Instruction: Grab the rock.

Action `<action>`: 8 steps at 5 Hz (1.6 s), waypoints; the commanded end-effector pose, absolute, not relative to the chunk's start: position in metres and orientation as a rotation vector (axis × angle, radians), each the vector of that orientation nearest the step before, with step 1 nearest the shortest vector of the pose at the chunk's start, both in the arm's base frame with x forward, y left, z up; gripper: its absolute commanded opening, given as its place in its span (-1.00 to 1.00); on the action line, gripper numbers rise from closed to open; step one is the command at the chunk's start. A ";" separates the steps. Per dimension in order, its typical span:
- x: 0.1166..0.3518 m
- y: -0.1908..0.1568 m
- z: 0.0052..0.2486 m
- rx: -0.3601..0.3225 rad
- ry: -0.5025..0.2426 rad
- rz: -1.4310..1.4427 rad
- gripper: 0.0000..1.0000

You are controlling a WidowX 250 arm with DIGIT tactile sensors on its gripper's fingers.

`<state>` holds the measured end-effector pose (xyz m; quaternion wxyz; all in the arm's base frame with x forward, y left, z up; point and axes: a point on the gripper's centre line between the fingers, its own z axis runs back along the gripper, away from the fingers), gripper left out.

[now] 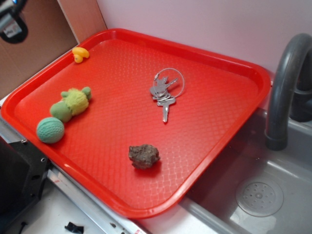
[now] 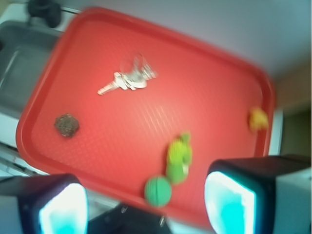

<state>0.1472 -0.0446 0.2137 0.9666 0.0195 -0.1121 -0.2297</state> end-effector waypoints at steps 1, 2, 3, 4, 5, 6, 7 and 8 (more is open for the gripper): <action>0.163 -0.096 0.157 0.016 -0.188 -0.963 1.00; 0.164 -0.116 0.128 -0.080 -0.163 -1.170 1.00; 0.160 -0.136 0.099 -0.079 -0.103 -1.248 1.00; 0.159 -0.149 0.071 -0.046 -0.029 -1.279 1.00; 0.157 -0.155 0.054 -0.070 0.027 -1.329 1.00; 0.157 -0.156 0.043 0.005 0.100 -1.333 1.00; 0.155 -0.161 0.035 0.102 0.133 -1.306 1.00; 0.155 -0.164 0.032 0.149 0.131 -1.290 0.94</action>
